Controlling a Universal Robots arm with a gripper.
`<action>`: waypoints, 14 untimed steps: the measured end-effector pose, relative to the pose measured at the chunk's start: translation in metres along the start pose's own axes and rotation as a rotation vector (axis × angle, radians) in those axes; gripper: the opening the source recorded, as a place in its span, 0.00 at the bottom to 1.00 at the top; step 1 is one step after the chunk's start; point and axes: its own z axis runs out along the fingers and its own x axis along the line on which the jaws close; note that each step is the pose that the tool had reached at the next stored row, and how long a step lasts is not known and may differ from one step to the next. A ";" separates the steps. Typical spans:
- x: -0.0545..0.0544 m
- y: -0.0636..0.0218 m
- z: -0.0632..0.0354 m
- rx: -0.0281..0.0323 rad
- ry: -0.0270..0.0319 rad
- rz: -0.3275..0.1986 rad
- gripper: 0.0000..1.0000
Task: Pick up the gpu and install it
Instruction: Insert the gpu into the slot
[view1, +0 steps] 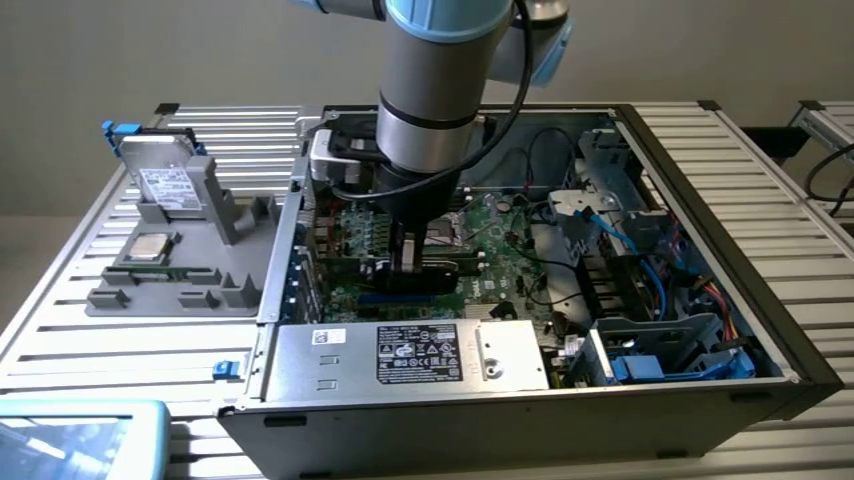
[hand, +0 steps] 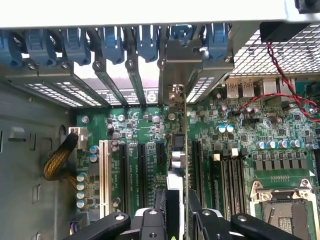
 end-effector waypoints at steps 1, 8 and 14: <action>-0.001 0.0000 0.0007 -0.0002 0.0001 0.001 0.28; -0.001 -0.0001 0.0020 0.0001 -0.0006 0.003 0.28; 0.000 -0.0001 0.0024 0.0000 -0.0009 0.003 0.28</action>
